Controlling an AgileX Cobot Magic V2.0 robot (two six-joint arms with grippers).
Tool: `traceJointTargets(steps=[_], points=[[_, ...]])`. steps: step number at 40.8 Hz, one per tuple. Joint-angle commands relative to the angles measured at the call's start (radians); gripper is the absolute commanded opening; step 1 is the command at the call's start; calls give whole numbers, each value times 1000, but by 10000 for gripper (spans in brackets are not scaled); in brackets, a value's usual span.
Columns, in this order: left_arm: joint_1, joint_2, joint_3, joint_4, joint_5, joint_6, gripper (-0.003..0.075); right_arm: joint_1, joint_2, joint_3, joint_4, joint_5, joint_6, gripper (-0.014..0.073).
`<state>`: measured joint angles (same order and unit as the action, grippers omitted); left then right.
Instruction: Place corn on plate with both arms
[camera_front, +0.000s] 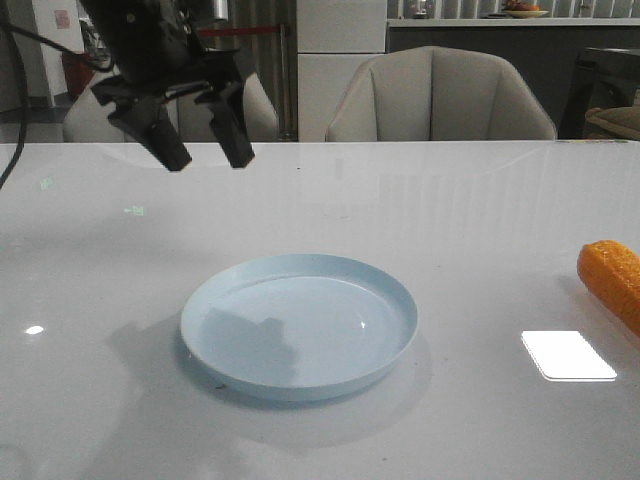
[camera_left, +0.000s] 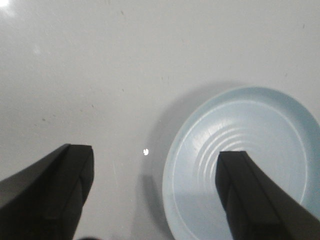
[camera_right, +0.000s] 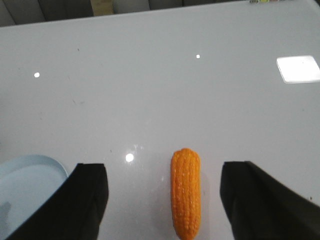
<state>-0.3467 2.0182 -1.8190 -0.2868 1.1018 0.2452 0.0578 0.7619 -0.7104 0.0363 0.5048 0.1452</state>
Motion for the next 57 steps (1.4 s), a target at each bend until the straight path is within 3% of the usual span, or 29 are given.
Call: traceJointTargets(steps=[1, 6, 13, 25, 35, 47, 57], points=[[30, -111, -56, -15, -80, -24, 556, -2, 81, -37, -7, -22, -16, 552], [76, -198, -56, 27, -132, -28, 505, -2, 182, -63, -7, -29, -24, 552], [162, -319, -54, 79, -149, -31, 494, -2, 353, -186, -18, 16, -43, 552], [365, -484, 65, 93, -181, -31, 494, -3, 694, -526, -67, 294, -54, 552], [420, -658, 382, 93, -452, -6, 494, -3, 884, -639, -75, 369, -62, 552], [420, -878, 750, 91, -693, 18, 494, -3, 994, -643, -75, 413, -64, 552], [420, -1037, 1002, 91, -771, 18, 494, -3, 1035, -643, -75, 422, -64, 552]])
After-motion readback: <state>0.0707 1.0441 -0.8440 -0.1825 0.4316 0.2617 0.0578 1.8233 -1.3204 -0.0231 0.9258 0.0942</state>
